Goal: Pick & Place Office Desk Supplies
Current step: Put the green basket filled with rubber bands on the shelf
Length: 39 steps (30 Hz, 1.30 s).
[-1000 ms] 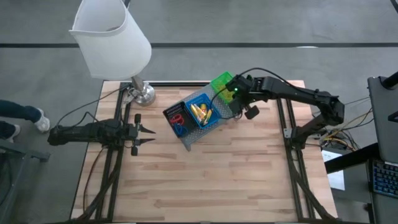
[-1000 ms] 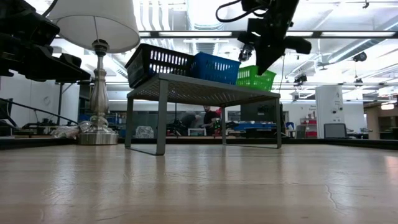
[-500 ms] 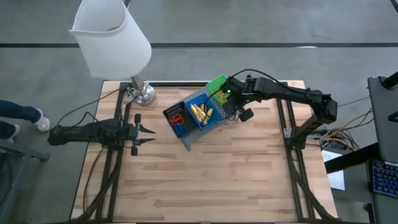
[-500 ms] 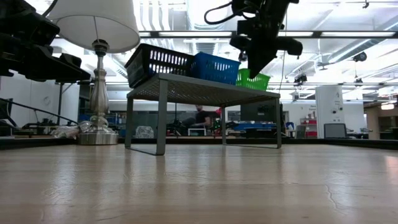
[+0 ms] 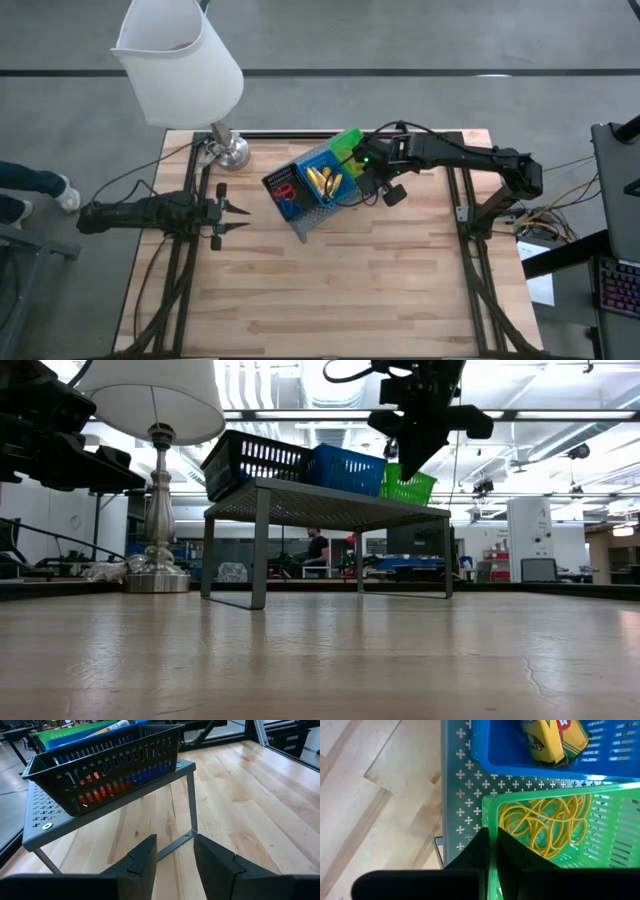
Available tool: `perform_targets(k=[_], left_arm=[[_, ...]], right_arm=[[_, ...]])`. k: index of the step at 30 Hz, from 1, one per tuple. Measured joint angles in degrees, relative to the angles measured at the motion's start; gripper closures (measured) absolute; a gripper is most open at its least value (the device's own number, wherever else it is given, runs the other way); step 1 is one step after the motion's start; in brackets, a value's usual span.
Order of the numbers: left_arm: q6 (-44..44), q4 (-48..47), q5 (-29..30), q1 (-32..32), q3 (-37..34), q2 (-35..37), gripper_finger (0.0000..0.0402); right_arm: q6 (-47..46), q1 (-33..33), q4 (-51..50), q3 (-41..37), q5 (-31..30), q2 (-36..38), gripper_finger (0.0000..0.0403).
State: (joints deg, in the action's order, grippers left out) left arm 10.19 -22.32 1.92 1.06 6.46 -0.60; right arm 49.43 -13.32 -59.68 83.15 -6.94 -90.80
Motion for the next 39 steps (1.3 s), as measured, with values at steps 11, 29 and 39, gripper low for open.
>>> perform_targets(k=[11,29,39], left_arm=[[0.00,0.01,0.01,0.00,0.00,0.00,0.0268],[0.01,0.01,-0.01,0.00,0.00,0.00,0.0268],[-0.01,0.01,0.01,-0.02,0.00,0.00,0.0268]], right_arm=[[-3.02,0.31,-0.19,0.00,0.94,0.00,0.0390],[-0.08,0.20,-0.09,0.00,0.62,-0.02,0.0390],[-1.89,0.15,0.49,0.04,0.59,-0.07,0.0344]])
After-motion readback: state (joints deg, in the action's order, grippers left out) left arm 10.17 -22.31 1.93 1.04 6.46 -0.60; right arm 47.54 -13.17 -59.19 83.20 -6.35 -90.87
